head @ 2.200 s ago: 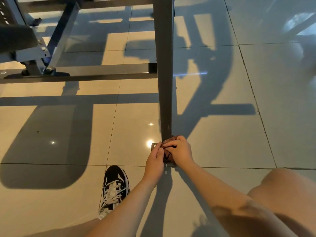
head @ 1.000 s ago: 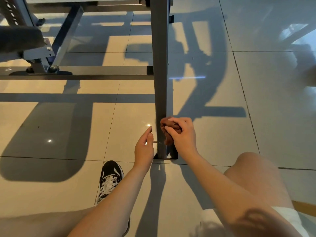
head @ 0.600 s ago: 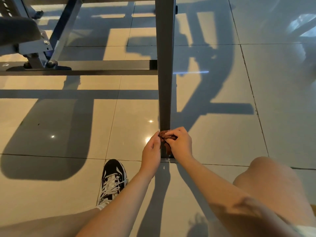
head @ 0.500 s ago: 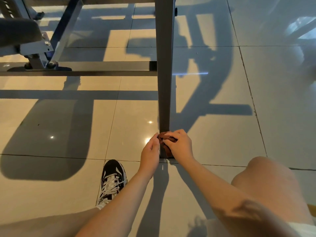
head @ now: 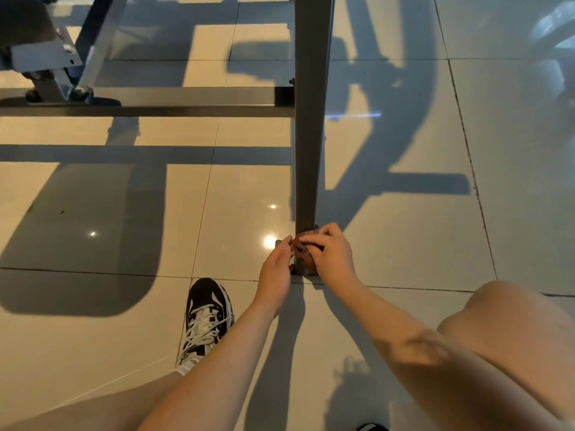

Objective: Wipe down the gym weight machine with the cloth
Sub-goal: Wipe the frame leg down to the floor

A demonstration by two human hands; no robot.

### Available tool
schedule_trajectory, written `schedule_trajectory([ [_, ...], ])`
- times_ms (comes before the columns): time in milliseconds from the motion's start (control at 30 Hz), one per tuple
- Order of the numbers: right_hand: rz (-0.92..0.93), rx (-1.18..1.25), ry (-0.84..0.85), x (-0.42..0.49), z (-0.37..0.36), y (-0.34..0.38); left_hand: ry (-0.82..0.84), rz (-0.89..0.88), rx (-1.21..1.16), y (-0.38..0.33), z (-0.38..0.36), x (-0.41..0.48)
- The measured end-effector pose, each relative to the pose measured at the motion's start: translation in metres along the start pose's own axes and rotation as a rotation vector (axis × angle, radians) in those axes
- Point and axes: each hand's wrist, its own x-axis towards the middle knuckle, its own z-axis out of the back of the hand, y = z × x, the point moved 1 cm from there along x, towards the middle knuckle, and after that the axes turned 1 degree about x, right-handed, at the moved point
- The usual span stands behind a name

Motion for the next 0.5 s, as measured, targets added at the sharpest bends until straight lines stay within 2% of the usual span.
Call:
schedule_trajectory([
  [100, -0.082, -0.088, 0.044, -0.009, -0.018, -0.024, 0.016, 0.005, 0.037, 0.007, 0.003, 0.004],
  [200, -0.178, -0.066, 0.07, -0.009, -0.021, -0.033, 0.029, 0.006, 0.092, 0.01, 0.005, 0.006],
  [267, -0.139, -0.064, 0.059, -0.008, -0.016, -0.025, 0.01, 0.018, 0.1, 0.011, 0.007, 0.006],
  [400, 0.011, 0.07, -0.1, -0.001, -0.002, 0.005, 0.001, 0.015, 0.032, 0.004, 0.005, 0.007],
  [500, 0.012, 0.108, -0.097, 0.002, -0.002, 0.008, -0.008, 0.022, 0.005, -0.002, 0.0, 0.005],
])
